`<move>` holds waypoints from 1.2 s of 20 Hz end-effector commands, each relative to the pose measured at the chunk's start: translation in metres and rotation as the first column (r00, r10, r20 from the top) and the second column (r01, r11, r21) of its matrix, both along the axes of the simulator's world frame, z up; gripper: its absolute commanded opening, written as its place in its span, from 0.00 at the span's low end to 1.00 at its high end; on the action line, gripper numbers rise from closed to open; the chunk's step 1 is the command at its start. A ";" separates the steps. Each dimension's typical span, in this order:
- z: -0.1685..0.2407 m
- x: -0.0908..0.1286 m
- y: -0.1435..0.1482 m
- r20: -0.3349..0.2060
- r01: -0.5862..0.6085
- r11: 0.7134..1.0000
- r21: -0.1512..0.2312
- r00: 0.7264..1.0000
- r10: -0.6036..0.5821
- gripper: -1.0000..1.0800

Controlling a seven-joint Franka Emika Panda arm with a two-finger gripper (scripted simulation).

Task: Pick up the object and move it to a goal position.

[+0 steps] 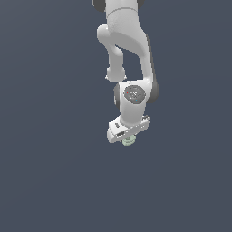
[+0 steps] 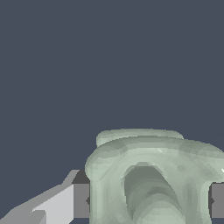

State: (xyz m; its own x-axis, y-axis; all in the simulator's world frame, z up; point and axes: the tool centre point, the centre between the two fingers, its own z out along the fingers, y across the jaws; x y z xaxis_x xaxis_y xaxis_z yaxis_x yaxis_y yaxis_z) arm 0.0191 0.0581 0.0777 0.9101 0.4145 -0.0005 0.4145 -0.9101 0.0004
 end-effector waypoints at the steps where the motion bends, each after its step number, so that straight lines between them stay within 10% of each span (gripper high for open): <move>1: 0.019 -0.002 0.006 0.001 0.000 1.000 0.000 1.000 0.000 0.00; 24: 0.273 -0.030 0.094 0.001 -0.002 1.000 0.000 1.000 0.002 0.00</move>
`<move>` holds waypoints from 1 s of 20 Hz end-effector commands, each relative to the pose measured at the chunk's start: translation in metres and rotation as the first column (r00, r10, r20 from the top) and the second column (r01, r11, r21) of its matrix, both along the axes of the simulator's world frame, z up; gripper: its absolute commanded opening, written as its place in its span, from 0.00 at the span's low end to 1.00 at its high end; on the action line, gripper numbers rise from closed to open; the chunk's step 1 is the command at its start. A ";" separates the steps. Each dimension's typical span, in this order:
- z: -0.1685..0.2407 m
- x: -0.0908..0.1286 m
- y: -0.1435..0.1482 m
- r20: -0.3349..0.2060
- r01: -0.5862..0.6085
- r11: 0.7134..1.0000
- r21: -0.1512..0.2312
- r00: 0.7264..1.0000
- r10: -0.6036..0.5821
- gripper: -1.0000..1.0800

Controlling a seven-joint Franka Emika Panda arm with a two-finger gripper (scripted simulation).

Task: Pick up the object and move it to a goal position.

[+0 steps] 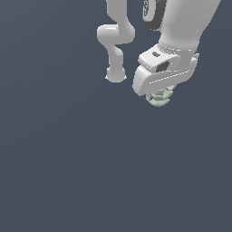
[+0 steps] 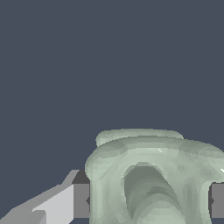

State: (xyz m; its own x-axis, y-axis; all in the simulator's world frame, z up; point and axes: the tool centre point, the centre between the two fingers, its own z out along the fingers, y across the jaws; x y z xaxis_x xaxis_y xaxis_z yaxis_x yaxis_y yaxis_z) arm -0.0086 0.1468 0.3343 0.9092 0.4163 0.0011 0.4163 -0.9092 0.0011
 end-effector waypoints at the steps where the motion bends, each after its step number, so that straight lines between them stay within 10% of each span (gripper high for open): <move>1: 0.026 -0.003 0.009 -0.001 0.000 1.000 0.000 1.000 0.000 0.00; 20: 0.112 -0.005 0.039 -0.001 0.002 1.000 0.001 1.000 -0.002 0.00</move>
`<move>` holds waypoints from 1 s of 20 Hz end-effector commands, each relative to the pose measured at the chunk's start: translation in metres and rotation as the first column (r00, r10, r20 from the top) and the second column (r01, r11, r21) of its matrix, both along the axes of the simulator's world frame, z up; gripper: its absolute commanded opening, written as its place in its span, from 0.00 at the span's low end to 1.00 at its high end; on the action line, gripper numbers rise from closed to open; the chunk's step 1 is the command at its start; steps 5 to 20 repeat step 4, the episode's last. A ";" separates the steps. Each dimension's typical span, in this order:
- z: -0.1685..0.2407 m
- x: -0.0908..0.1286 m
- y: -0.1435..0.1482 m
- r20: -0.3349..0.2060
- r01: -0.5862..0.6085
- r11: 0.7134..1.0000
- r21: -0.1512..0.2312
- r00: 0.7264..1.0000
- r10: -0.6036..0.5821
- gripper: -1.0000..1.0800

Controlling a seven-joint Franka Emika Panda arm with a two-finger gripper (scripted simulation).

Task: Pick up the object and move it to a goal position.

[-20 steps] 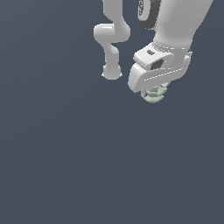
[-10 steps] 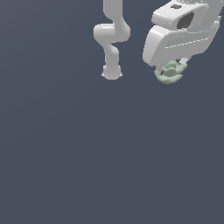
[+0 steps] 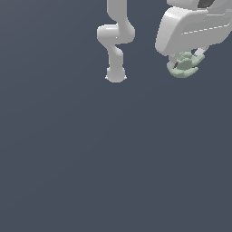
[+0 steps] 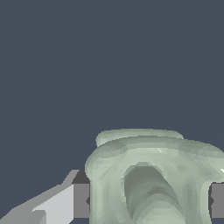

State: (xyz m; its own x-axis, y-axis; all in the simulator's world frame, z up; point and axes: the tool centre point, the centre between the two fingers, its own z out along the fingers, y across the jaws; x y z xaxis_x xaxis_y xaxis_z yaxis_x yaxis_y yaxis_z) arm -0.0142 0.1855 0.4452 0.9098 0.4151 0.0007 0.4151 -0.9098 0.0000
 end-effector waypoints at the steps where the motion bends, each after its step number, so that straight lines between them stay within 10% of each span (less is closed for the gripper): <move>1: 0.001 0.000 0.000 -0.001 0.000 1.000 0.000 1.000 0.000 0.00; 20: 0.000 0.001 0.000 -0.001 0.000 1.000 0.000 1.000 0.000 0.00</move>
